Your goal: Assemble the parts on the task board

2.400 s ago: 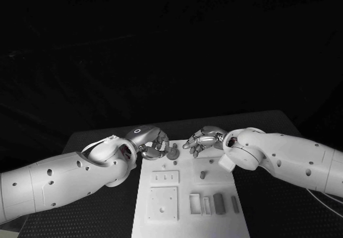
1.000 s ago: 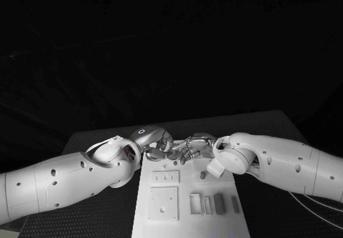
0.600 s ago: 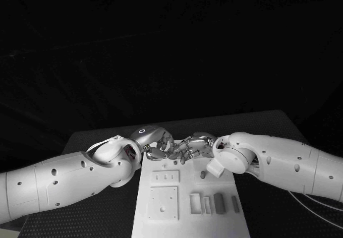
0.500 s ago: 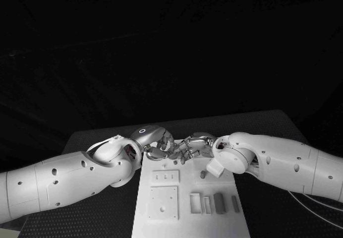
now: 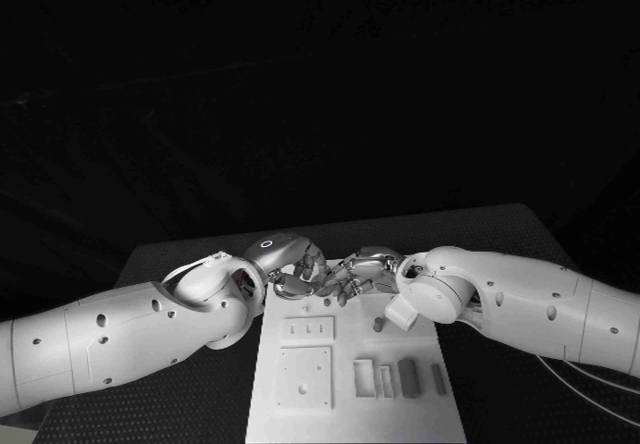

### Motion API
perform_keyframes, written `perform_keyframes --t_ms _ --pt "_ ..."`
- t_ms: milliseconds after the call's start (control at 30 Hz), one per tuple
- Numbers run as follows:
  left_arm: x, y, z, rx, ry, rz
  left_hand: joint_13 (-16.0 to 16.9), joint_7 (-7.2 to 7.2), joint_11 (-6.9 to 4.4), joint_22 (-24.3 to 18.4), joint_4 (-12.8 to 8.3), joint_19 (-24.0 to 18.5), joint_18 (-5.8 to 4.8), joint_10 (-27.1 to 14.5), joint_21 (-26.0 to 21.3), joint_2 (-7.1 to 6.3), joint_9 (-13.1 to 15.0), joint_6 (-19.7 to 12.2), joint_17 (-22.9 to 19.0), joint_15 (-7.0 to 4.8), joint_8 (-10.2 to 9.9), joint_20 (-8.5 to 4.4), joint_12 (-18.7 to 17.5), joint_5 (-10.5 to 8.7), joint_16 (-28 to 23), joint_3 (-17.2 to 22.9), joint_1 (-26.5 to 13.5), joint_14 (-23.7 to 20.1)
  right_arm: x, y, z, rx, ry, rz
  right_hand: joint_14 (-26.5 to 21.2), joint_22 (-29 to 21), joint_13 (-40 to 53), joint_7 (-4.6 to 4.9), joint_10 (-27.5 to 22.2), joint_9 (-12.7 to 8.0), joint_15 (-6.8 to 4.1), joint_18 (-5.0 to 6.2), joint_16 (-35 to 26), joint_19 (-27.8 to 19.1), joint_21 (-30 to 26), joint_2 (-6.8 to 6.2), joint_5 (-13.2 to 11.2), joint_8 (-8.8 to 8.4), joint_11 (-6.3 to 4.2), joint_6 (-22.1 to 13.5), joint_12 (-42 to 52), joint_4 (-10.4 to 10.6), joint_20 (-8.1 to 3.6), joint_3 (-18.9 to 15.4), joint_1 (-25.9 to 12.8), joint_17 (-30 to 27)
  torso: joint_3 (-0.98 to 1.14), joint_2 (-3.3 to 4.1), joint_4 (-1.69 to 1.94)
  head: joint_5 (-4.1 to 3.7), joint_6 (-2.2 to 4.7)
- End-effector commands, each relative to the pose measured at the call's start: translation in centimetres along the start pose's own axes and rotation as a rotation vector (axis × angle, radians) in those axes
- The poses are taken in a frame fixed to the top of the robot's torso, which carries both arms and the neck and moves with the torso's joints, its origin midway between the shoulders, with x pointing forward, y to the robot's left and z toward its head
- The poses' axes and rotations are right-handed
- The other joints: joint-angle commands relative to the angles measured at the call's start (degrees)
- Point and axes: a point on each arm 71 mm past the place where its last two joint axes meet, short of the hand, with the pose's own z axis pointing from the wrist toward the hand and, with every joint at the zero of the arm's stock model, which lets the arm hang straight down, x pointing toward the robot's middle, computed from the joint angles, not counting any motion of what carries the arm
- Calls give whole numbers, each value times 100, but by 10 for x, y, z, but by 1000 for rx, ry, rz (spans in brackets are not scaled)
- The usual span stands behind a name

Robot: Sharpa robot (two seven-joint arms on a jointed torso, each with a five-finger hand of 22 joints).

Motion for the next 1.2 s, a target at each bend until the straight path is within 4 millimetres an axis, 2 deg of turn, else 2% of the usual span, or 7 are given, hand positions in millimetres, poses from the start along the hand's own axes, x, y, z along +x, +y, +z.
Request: perform_keyframes --t_ms 33,467,667,800,900,1033,1200 --pt "-2 -1 0 5 -8 -25 -19 8 -7 104 21 28 100 14 -7 9 -9 -19 -15 -1 -8 9 9 18 16 -14 -5 16 -1 -1 1 -12 -6 -19 119 24 19 -32 105 63 -23 81 51 119 49 11 28 53 -37 96 43 4 -10 149 27 69 2 1 4 -5 -12" --pt "-5 12 -4 -57 -26 -101 -103 276 248 76 166 -15 66 -61 -109 -497 -216 -816 -69 27 -420 17 -70 -254 -61 -361 -392 -21 -5 -4 -2 -31 -15 -54 251 76 52 -91 256 143 -83 81 81 239 96 43 23 102 -105 219 70 -18 -66 243 -1 199 0 -1 0 -17 -21" --pt "-4 42 -11 -239 29 -380 -192 352 306 -63 1178 -139 100 -208 -325 -708 -212 -1023 -139 67 -471 58 -181 -500 -181 -661 -1647 -136 -13 -6 -5 -57 -15 -103 261 83 56 -96 269 152 -89 81 82 247 98 54 24 103 -112 228 70 -21 -73 253 2 216 4 -3 -1 -31 -22" --pt "-2 60 -13 -363 102 -610 -232 316 284 -95 1423 -179 115 -244 -407 -362 -144 -954 -156 97 -366 87 -209 -483 -199 -817 -1876 -180 -18 -8 -8 -70 -6 -145 261 85 57 -97 270 155 -90 81 80 247 98 60 24 102 -113 227 68 -22 -75 258 5 222 6 -4 4 -48 -25" --pt "1 66 -12 -414 196 -758 -317 268 246 -135 1652 -255 138 -285 -524 195 -65 -900 -211 119 -226 112 -300 -639 -272 -1149 -2015 -233 -19 -8 -8 -80 3 -152 261 86 57 -98 271 157 -91 80 80 246 97 64 24 101 -114 227 66 -24 -76 260 7 225 7 -3 8 -62 -37" --pt "8 65 -11 -448 286 -900 -479 185 181 -195 1186 -227 131 -197 -637 959 83 -667 -324 172 69 177 -499 -260 -433 -1407 -1370 -172 -16 -7 -9 -91 32 -159 260 87 57 -98 271 158 -91 80 78 245 96 68 24 100 -114 226 65 -25 -78 263 10 230 7 -3 3 -63 -45" --pt "14 60 -10 -407 434 -908 -524 78 67 -212 864 -8 160 52 -642 1190 205 -464 -338 106 273 121 -491 -463 -408 -1549 -1185 43 -10 -6 -8 -97 89 -164 258 89 58 -97 271 160 -91 81 76 242 95 72 24 98 -115 224 63 -26 -78 265 11 234 7 -1 0 -50 -53"
